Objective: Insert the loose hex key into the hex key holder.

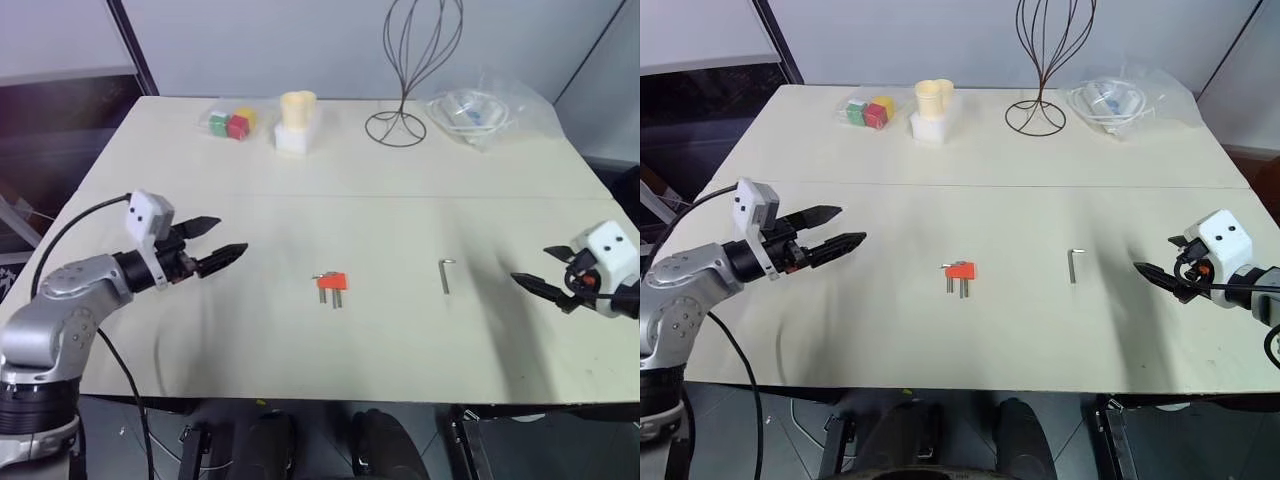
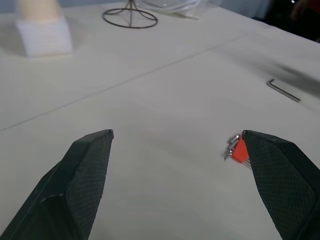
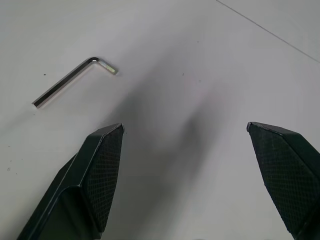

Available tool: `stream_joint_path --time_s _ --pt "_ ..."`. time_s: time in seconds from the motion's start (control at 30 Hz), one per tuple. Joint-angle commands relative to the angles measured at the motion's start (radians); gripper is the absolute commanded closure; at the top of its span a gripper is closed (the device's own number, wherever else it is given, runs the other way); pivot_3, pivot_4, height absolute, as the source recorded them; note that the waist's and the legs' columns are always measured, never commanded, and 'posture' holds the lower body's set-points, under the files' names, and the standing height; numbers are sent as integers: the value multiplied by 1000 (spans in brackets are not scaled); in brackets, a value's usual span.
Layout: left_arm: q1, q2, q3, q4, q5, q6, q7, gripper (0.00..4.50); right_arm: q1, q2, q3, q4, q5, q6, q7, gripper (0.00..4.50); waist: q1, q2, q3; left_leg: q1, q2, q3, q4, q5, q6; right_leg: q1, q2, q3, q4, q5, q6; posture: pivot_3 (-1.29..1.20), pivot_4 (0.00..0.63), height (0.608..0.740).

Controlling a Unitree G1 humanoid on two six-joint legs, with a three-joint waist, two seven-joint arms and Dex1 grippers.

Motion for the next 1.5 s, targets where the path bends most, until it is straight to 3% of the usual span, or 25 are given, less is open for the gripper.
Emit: stream_joint_path --time_s 0.03,0.3,0.43,0.63,0.9,1.27,1.5 --pt "-33 49 -20 -2 -7 -26 -110 187 -6 -7 -41 -23 7 -17 3 393 0 0 0 0 0 0 0 0 0 0 0 0 0 0 0 0 150 740" --pt "-105 189 -191 15 93 -147 -428 187 -76 -28 7 -36 5 -19 52 393 -1 1 0 0 0 1 0 0 0 0 0 0 0 -1 -1 0 150 740" --pt "-118 191 -239 51 157 -229 -475 187 -129 -33 89 -119 53 46 139 393 -4 2 1 1 0 1 0 -1 1 0 0 0 -1 -1 -1 0 150 740" --pt "-141 149 -242 63 167 -223 -450 187 -305 51 313 -176 47 84 199 393 -7 2 1 0 0 0 0 -1 1 0 0 0 0 0 0 0 150 740" --pt "-109 127 -190 30 150 -185 -372 187 -489 290 640 21 -161 -96 229 393 -7 2 2 0 0 0 0 -1 1 -1 1 0 0 1 2 0 150 740" --pt "9 105 -128 -86 112 -133 -269 187 -673 482 712 382 -249 -283 283 393 -15 2 2 -1 -1 0 0 -1 1 -2 0 0 0 1 2 0 150 740" --pt "48 108 -103 -124 100 -118 -229 187 -692 518 713 452 -271 -334 331 393 -26 2 2 -1 -2 0 0 -1 1 -2 -1 0 0 1 2 0 150 740"
